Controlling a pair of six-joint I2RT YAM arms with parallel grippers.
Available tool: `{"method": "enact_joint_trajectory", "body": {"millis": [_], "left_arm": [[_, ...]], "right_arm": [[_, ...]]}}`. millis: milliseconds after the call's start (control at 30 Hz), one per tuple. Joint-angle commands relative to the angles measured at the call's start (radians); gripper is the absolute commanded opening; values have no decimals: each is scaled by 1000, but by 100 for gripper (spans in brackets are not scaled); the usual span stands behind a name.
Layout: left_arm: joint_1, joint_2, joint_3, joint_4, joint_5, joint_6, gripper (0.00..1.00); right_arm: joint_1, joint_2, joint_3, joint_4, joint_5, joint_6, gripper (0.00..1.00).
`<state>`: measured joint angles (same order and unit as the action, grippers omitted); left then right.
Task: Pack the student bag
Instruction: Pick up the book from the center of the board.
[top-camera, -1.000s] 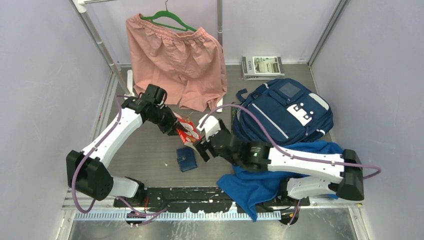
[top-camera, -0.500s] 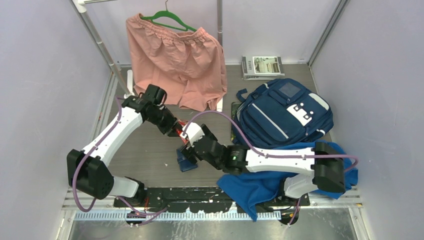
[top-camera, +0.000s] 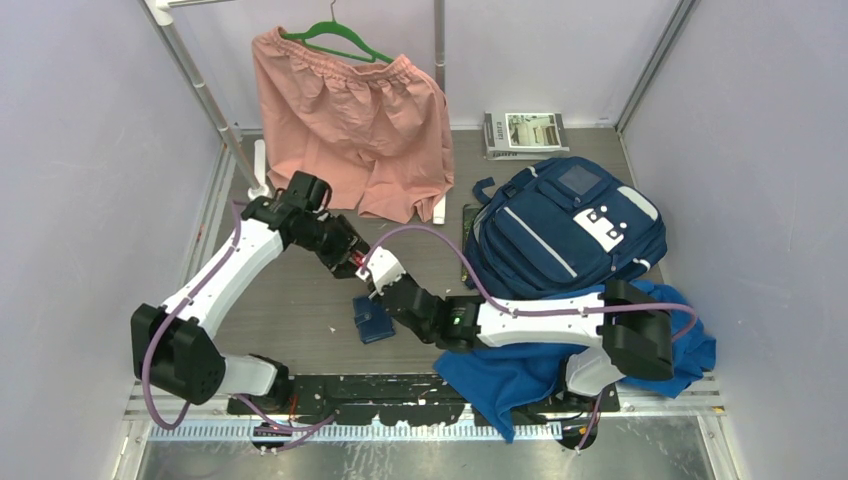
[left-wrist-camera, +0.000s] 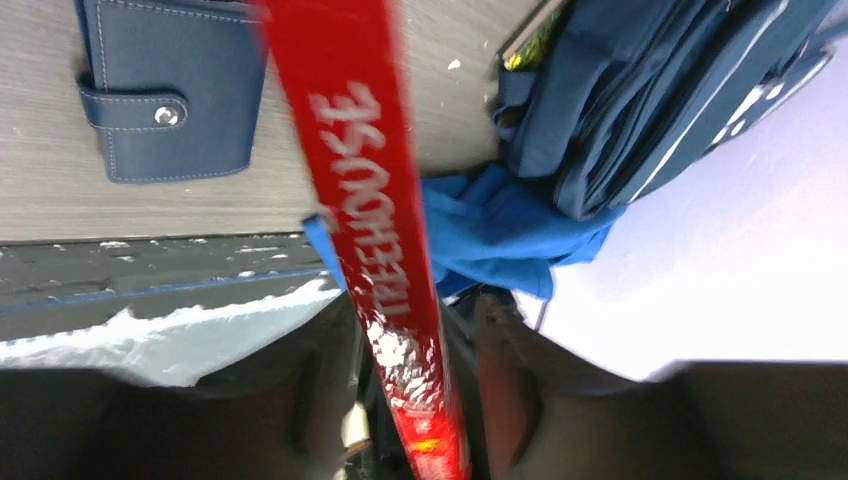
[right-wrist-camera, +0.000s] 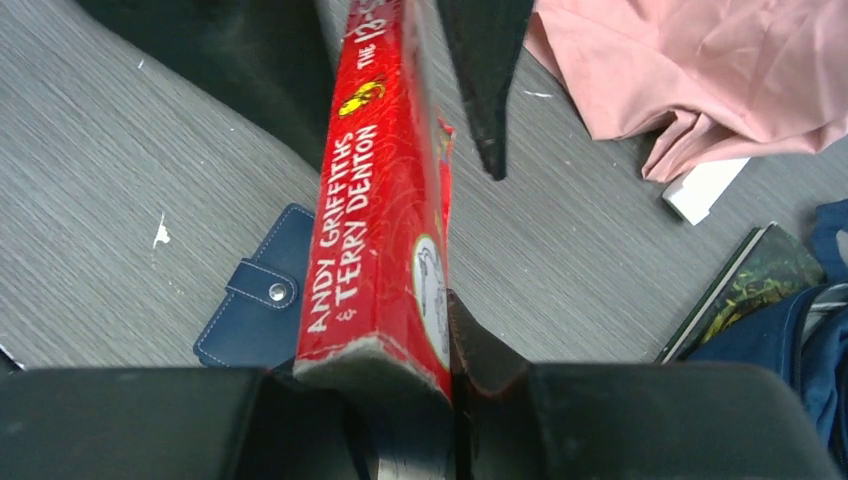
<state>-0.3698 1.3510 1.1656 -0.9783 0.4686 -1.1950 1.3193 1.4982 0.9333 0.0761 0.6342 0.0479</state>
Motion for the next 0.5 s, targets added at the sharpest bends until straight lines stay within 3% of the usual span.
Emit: {"method": "enact_joint_trajectory", "body": {"millis": [0,67,100,300,367,467], "left_arm": [[15,-94,3,78,50,66,69],[25,-129,20,78,18,115,92],[28,-146,30,77,2,151,96],[34,-296,-15,203,-44,376,94],[39,-334,-30,229,-39,468,95],[63,-340,-41,225,87,559,96]], "right_arm": [[-69,-145,19,-32,-73,121,1],[-179,-213,18,-124,-252,206,1],[-237,-244,17,-161,-364,252,1],[-563,-351,51,-297,-971,392,1],[-673,-359,51,-271,-1188,458,1],[-809,-370,15,-128,-1467,612,1]]}}
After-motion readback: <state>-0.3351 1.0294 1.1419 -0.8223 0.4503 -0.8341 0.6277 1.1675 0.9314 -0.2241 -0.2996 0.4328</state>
